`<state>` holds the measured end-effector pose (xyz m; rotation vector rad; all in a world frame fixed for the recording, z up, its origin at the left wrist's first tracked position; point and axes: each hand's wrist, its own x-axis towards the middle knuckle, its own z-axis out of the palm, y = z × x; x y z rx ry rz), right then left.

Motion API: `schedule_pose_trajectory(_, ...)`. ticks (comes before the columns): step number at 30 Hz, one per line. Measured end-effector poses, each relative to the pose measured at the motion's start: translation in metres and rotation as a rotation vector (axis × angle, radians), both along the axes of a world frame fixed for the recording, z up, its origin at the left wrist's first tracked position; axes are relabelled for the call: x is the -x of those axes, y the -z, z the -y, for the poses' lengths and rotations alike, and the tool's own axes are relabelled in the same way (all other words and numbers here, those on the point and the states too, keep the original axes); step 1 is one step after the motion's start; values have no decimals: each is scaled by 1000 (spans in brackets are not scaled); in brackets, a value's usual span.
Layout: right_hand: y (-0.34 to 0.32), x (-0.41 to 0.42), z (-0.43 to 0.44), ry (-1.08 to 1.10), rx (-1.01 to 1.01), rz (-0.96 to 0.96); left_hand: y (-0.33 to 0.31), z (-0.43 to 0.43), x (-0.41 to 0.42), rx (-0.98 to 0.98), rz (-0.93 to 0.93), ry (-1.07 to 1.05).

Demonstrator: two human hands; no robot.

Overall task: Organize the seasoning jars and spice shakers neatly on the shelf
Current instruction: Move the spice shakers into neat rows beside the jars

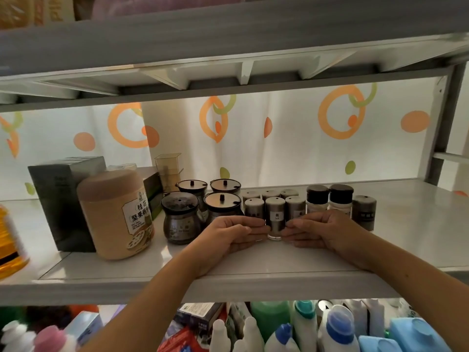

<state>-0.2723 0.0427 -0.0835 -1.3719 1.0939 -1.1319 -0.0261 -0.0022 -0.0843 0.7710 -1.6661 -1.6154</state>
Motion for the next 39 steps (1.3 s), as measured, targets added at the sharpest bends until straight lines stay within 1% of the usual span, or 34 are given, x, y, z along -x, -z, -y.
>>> schedule_pose_trajectory(14,-3,-3,7,-6,-20,5,1,1,1,-6,-10,-13)
schedule_pose_trajectory(18,-7,0,0,-44,-20,-25,-3,-5,0,-17,2,35)
schedule_pose_trajectory(20,-12,9,-9,-88,-8,-88,-8,-11,5,-8,13,104)
schedule_pose_trajectory(22,-19,24,-19,-109,16,-140,-15,-18,19,43,44,146)
schedule_pose_trajectory(26,-27,67,-34,-100,5,-106,-20,-25,55,95,76,157)
schedule_pose_trajectory(31,-26,101,-42,-93,-15,-76,-12,-27,86,60,94,186)
schedule_pose_trajectory(36,-19,104,-32,-139,-82,-123,-9,-22,97,-7,75,178)
schedule_pose_trajectory(39,-17,103,-25,-164,-126,-86,-8,-19,98,-22,62,178)
